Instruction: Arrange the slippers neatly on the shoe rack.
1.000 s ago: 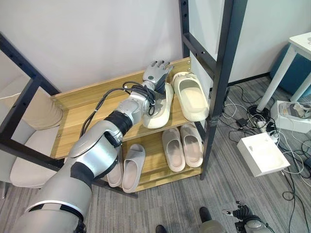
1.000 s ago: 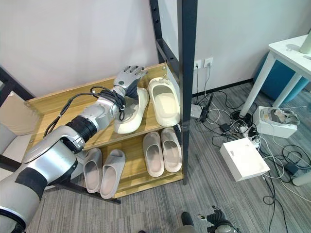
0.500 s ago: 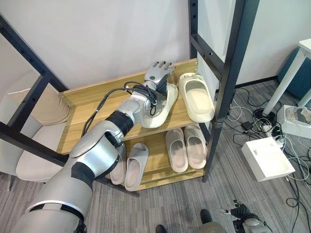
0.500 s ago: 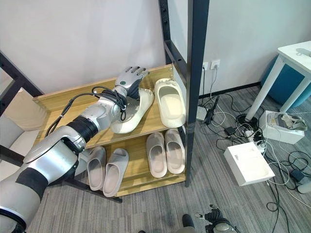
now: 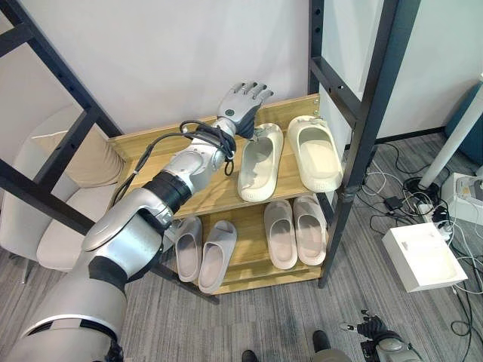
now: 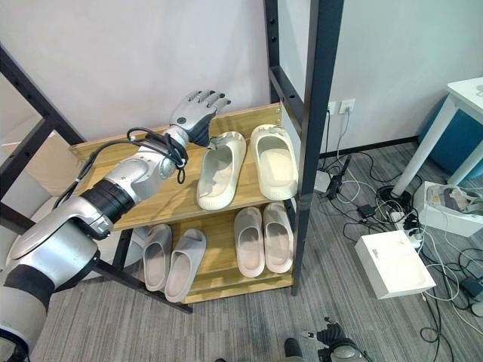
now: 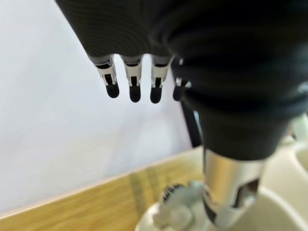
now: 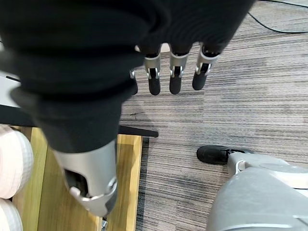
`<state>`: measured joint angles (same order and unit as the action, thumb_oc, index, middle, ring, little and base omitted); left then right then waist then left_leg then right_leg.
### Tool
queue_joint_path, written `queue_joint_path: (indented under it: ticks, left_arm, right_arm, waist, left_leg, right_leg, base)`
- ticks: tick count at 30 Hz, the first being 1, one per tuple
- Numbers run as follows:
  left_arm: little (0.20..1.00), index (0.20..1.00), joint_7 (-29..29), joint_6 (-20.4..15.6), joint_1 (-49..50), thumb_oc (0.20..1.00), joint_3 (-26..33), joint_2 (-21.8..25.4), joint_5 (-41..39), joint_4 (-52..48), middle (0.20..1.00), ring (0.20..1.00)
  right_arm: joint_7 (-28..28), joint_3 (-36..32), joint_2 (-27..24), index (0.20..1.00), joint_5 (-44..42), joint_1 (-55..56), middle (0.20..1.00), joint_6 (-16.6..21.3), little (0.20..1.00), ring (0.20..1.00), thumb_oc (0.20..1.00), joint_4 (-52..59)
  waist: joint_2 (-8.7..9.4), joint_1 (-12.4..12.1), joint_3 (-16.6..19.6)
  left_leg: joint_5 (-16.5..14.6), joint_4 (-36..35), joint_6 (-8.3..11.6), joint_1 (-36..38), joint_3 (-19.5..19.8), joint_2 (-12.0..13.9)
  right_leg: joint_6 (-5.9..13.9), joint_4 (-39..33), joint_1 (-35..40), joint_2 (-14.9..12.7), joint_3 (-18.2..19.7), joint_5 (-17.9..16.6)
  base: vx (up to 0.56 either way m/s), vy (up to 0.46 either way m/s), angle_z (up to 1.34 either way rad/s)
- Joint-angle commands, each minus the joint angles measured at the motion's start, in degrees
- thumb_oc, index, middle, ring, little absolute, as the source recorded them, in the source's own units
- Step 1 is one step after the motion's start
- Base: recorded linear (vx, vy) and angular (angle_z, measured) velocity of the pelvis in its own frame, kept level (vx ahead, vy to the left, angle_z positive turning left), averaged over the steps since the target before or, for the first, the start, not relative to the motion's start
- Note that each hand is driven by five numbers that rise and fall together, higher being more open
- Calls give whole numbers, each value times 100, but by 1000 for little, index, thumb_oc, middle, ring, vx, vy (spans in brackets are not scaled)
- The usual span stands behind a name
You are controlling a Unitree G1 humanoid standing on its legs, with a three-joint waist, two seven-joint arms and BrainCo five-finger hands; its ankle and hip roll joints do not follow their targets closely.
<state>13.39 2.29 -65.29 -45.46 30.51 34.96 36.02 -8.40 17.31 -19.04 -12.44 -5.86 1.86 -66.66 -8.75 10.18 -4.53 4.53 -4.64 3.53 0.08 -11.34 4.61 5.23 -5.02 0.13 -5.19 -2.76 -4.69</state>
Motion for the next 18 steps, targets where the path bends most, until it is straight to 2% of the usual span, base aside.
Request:
queue_joint_path:
  ticks: [1, 3, 4, 5, 6, 7, 8, 9, 10, 11, 12, 13, 15, 16, 18]
  left_arm:
    - [1000, 1000, 144, -22, -161, 1000, 757, 593, -68, -224, 1000, 1000]
    - [1000, 1000, 111, -64, 69, 1000, 981, 780, -187, -657, 1000, 1000]
    - [1000, 1000, 14, -324, 677, 1000, 1481, 1060, -792, -1487, 1000, 1000]
    - [1000, 1000, -15, -314, 740, 1000, 1533, 1089, -798, -1549, 1000, 1000]
    - [1000, 1000, -112, -467, 1153, 1000, 1813, 1214, -1206, -1897, 1000, 1000]
    - [1000, 1000, -333, -765, 1916, 1000, 2228, 1114, -2371, -2185, 1000, 1000]
    - [1000, 1000, -348, -765, 1952, 1000, 2258, 1124, -2387, -2206, 1000, 1000]
    - [1000, 1000, -689, -1035, 2496, 1000, 2502, 836, -3913, -2276, 1000, 1000]
    - [1000, 1000, -836, -1051, 2847, 1000, 2425, 527, -4845, -2273, 1000, 1000]
    - [1000, 1000, -837, -1054, 2842, 1000, 2424, 527, -4848, -2269, 1000, 1000]
    - [1000, 1000, -906, -1108, 3033, 1000, 2325, 61, -5680, -2176, 1000, 1000]
    - [1000, 1000, -942, -1112, 3094, 1000, 2244, -114, -6091, -2182, 1000, 1000]
    - [1000, 1000, -964, -1044, 3091, 1000, 2156, -155, -6152, -2188, 1000, 1000]
    - [1000, 1000, -1049, -933, 3116, 1000, 1962, -319, -6618, -2015, 1000, 1000]
    - [1000, 1000, -1081, -881, 3088, 1000, 1893, -424, -6805, -1855, 1000, 1000]
  right_arm:
    - [42, -93, 211, 1000, -60, -67, 1000, 32, 1000, 1000, 1000, 32]
    - [49, -121, 214, 1000, -69, -72, 1000, 17, 1000, 1000, 1000, 63]
    - [72, -237, 254, 1000, -59, -72, 1000, -10, 1000, 1000, 1000, 86]
    - [72, -215, 243, 1000, -57, -64, 1000, -11, 1000, 1000, 1000, 88]
    - [108, -244, 270, 1000, -26, -41, 1000, -32, 1000, 1000, 1000, 84]
    - [161, -289, 321, 1000, 58, -51, 1000, -87, 1000, 1000, 1000, 15]
    - [163, -273, 310, 1000, 59, -43, 1000, -86, 1000, 1000, 1000, 15]
    - [250, -260, 342, 1000, 136, -63, 1000, -147, 1000, 1000, 1000, -40]
    - [274, -244, 365, 1000, 158, -80, 1000, -175, 1000, 1000, 1000, -76]
    - [274, -246, 365, 1000, 158, -81, 1000, -175, 1000, 1000, 1000, -76]
    - [256, -243, 356, 1000, 99, -145, 1000, -172, 1000, 1000, 1000, -135]
    - [235, -231, 304, 1000, 69, -183, 1000, -166, 1000, 1000, 1000, -135]
    - [220, -247, 277, 1000, 43, -204, 1000, -163, 1000, 1000, 1000, -148]
    - [198, -239, 229, 1000, 3, -319, 1000, -188, 1000, 1000, 1000, -185]
    - [211, -213, 225, 1000, 1, -367, 1000, -189, 1000, 1000, 1000, -231]
  waist:
    - [404, -179, 55]
    - [407, -203, 59]
    - [441, -287, 61]
    - [430, -271, 71]
    - [440, -302, 77]
    - [452, -353, 81]
    - [441, -342, 90]
    - [436, -363, 82]
    - [424, -348, 89]
    - [422, -350, 100]
    - [431, -319, 103]
    - [433, -307, 99]
    - [432, -301, 89]
    - [439, -279, 71]
    - [442, -270, 65]
  left_leg:
    - [-284, -36, 240, 237, 338, 110]
    - [-286, -36, 238, 238, 352, 107]
    - [-286, -36, 237, 235, 366, 110]
    - [-288, -36, 237, 237, 362, 110]
    - [-288, -36, 237, 240, 364, 110]
    - [-275, -36, 236, 243, 368, 109]
    - [-279, -36, 237, 245, 366, 111]
    - [-286, -36, 241, 281, 358, 105]
    - [-285, -36, 239, 286, 363, 105]
    - [-273, -36, 239, 265, 363, 106]
    - [-275, -36, 236, 264, 363, 106]
    - [-281, -36, 233, 263, 370, 103]
    - [-285, -36, 230, 263, 374, 102]
    - [-285, -36, 225, 273, 370, 104]
    - [-287, -36, 225, 276, 365, 106]
  right_leg:
    - [355, 2, 131, -164, -307, 474]
    - [350, 2, 136, -164, -307, 479]
    - [336, 2, 146, -168, -331, 488]
    - [336, 2, 147, -168, -327, 489]
    - [330, 2, 155, -169, -332, 485]
    - [320, 2, 162, -170, -342, 475]
    - [321, 2, 163, -169, -341, 477]
    - [314, 2, 197, -170, -336, 481]
    - [304, 2, 206, -169, -342, 473]
    - [302, 2, 184, -169, -340, 461]
    - [294, 2, 178, -175, -346, 452]
    - [293, 2, 177, -172, -346, 452]
    - [292, 2, 180, -173, -349, 452]
    - [292, 2, 185, -166, -335, 446]
    - [294, 2, 185, -162, -328, 447]
  base:
    - [-11, -11, 8]
    - [-4, -6, 4]
    - [-1, -3, 5]
    - [0, 0, 0]
    - [-2, 9, 8]
    - [-1, 9, 8]
    - [9, 25, 11]
    - [19, 29, 11]
    - [12, 28, 5]
    - [3, 23, 9]
    - [0, 0, 0]
    - [1, 19, 4]
    - [0, 3, -3]
    - [1, 2, -6]
    - [0, 0, 0]
